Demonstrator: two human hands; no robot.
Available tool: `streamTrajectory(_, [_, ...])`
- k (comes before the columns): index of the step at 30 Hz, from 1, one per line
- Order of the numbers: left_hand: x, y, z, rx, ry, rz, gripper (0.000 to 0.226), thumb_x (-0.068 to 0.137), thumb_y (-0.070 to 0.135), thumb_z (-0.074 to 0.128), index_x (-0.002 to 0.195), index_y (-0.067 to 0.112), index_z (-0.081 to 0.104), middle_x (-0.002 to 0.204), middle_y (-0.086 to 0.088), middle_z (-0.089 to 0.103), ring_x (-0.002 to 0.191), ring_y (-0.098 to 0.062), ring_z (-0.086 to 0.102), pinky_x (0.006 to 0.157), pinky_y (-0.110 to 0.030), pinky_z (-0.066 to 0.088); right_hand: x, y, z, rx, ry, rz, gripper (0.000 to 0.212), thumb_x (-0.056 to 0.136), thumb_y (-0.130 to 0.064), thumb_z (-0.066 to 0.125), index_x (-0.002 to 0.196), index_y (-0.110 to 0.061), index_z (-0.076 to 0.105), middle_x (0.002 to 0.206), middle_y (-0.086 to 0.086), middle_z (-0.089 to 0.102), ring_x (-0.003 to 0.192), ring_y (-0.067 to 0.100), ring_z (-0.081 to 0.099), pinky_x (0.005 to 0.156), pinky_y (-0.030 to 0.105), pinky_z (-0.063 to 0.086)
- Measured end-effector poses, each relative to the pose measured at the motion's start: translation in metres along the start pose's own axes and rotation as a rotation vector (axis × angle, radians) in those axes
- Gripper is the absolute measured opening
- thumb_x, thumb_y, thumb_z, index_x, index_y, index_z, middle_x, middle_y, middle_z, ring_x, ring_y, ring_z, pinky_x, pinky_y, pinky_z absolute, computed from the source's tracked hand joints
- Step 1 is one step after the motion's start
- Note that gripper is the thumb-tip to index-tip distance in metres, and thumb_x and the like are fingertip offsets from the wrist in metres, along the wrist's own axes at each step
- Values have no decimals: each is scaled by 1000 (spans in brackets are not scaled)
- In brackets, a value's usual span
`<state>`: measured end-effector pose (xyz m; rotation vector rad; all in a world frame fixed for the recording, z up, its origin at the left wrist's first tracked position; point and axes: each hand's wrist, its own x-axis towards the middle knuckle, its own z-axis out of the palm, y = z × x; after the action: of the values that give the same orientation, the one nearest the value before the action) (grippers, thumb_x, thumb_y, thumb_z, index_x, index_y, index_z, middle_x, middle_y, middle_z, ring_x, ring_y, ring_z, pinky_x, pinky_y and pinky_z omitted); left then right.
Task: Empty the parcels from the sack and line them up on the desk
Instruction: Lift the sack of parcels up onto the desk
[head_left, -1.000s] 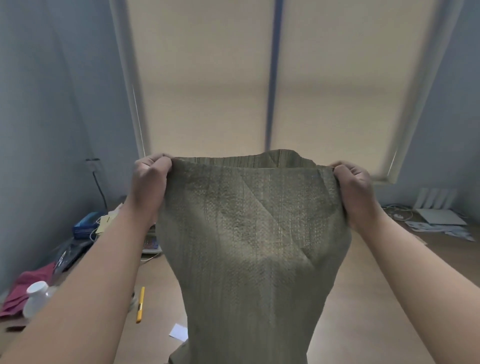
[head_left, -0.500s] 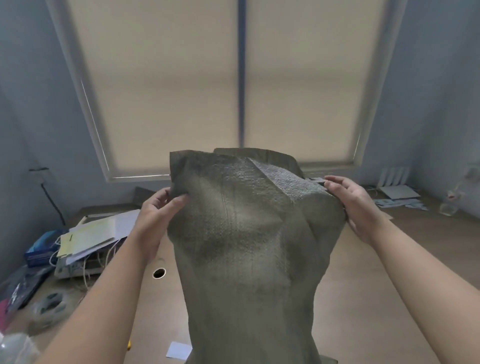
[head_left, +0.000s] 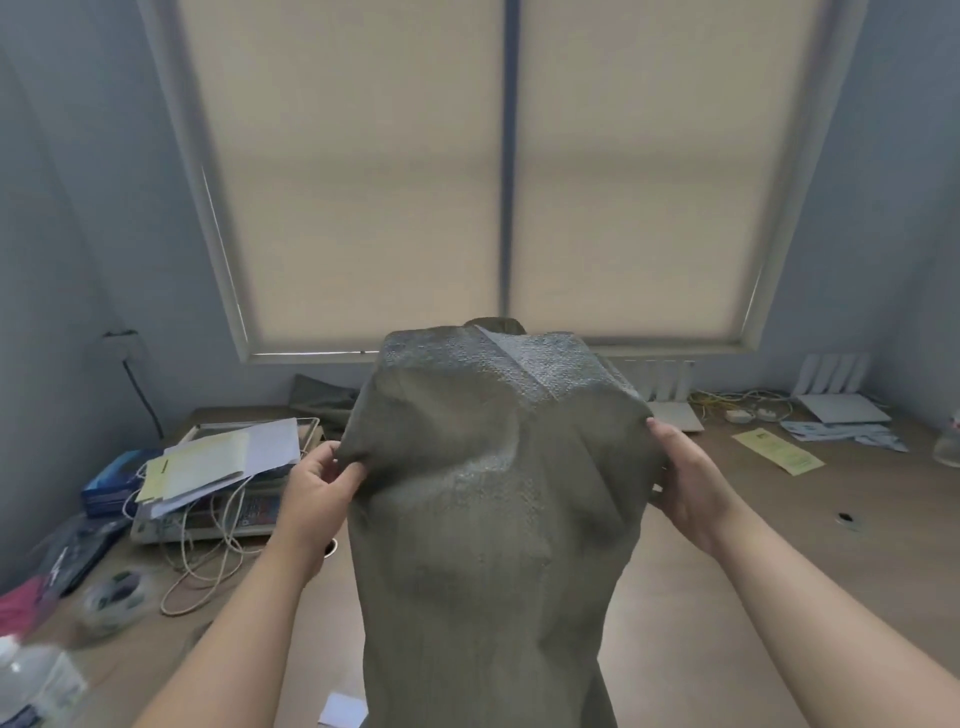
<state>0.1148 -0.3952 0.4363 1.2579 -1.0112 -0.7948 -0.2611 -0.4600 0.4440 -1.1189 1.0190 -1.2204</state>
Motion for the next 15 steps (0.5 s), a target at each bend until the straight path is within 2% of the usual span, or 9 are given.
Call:
streamTrajectory(2, [-3,-4,-3,-23,52,35,17,97,2,59,90,15,68,73,5,70,69,-11,59,56,-18,46,-3,9,0,43,-35,-7,48,90,-48,62,131,-22,59,131,12,66,109,25,65,89,43,49])
streamTrajectory(4, [-7,-8,-6,-72,52,46,13,96,6,62,90,16,68,72,5,70,69,-13,58,59,-23,45,-10,21,4,117,-90,16,48,92,-41,59,136,-22,56,130,7,69,117,26,67,94,44,56])
streamTrajectory(6, [-14,-13,-10,-131,27,40,5,90,16,70,94,17,69,79,3,72,76,-18,58,65,-30,44,-20,36,8,162,-146,73,51,92,-38,55,138,-15,54,132,10,67,120,28,66,95,42,58])
streamTrajectory(8, [-19,-18,-12,-179,13,-2,35,75,37,77,104,19,67,93,3,73,86,-18,62,74,-32,48,-28,50,11,174,-167,114,51,94,-37,57,137,-10,55,132,12,67,121,29,65,97,41,56])
streamTrajectory(9, [-20,-24,-14,-213,10,-35,52,67,46,77,111,21,65,106,0,72,97,-19,65,85,-35,51,-31,56,12,172,-172,128,52,94,-39,59,137,-9,55,132,13,67,121,29,65,98,42,55])
streamTrajectory(11, [-25,-34,-18,-244,-35,-105,74,64,58,76,127,23,59,127,-4,67,120,-21,61,107,-43,45,-39,66,14,162,-188,153,61,86,-43,62,137,-10,56,133,13,66,122,29,64,102,45,53])
streamTrajectory(13, [-34,-50,-23,-237,-100,-146,87,62,74,75,134,29,56,133,2,65,127,-16,58,109,-43,42,-46,77,12,130,-187,190,79,71,-54,77,136,-13,57,133,9,67,122,27,64,103,48,51])
streamTrajectory(15, [-47,-66,-25,-181,-124,-194,94,53,89,67,130,36,56,129,12,67,121,-5,59,99,-36,45,-51,89,9,85,-156,227,101,50,-66,87,135,-19,58,131,4,69,119,25,66,99,45,48])
